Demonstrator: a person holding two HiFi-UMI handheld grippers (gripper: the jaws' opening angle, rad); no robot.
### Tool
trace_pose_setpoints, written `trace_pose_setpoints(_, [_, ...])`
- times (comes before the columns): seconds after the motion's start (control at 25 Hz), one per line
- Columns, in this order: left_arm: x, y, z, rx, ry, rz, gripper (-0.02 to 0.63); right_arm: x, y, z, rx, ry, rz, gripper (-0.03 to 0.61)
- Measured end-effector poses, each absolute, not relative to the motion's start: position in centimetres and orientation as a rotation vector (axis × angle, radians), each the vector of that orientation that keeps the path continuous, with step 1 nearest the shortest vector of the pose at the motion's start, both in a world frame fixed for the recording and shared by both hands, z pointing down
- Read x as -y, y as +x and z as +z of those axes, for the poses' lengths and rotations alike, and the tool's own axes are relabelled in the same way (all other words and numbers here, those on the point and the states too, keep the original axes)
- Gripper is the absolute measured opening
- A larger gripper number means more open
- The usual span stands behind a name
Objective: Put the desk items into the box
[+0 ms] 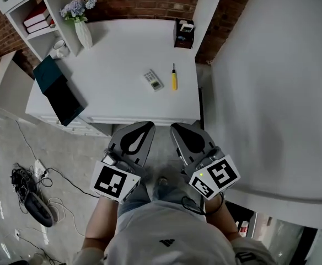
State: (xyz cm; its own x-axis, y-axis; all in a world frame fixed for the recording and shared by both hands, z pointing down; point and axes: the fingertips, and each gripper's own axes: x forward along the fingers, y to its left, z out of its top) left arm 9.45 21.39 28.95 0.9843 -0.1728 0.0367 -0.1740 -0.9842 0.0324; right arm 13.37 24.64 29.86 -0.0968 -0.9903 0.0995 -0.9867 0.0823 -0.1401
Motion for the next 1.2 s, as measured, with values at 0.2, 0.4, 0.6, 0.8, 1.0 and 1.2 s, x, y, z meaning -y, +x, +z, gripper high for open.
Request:
trace_pose_setpoints(0.2, [-17.8,10.4,28.9,0.127,3.098,0.07,0.012,-21.0,14.3,29.8,-2.19,-2.192,-0.275,0.011])
trace_pose_setpoints(0.4, [-13.3,10.5,29.0,0.031,3.091,0.078,0.012,-16.9,14.2,29.7,-2.116,-2.266,-0.279,0.012])
trace_pose_setpoints(0.6, [-9.5,10.3,29.0,-0.056,3.095,0.074,0.012,-13.3,13.9,29.7,-2.047,-2.321,-0.281,0.011])
trace_pose_setpoints(0.8, [-7.2,9.8,29.1,-0.118,3.088,0.063,0.012,-11.2,13.3,29.8,-2.001,-2.363,-0.287,0.011])
trace_pose_setpoints(1.0, [-5.8,9.9,29.6,-0.143,3.072,0.061,0.012,-9.9,13.5,30.4,-1.995,-2.384,-0.317,0.012])
trace_pose_setpoints(1.2, [-4.8,10.8,29.8,-0.135,3.059,0.07,0.012,-8.7,14.7,31.1,-2.015,-2.406,-0.332,0.015])
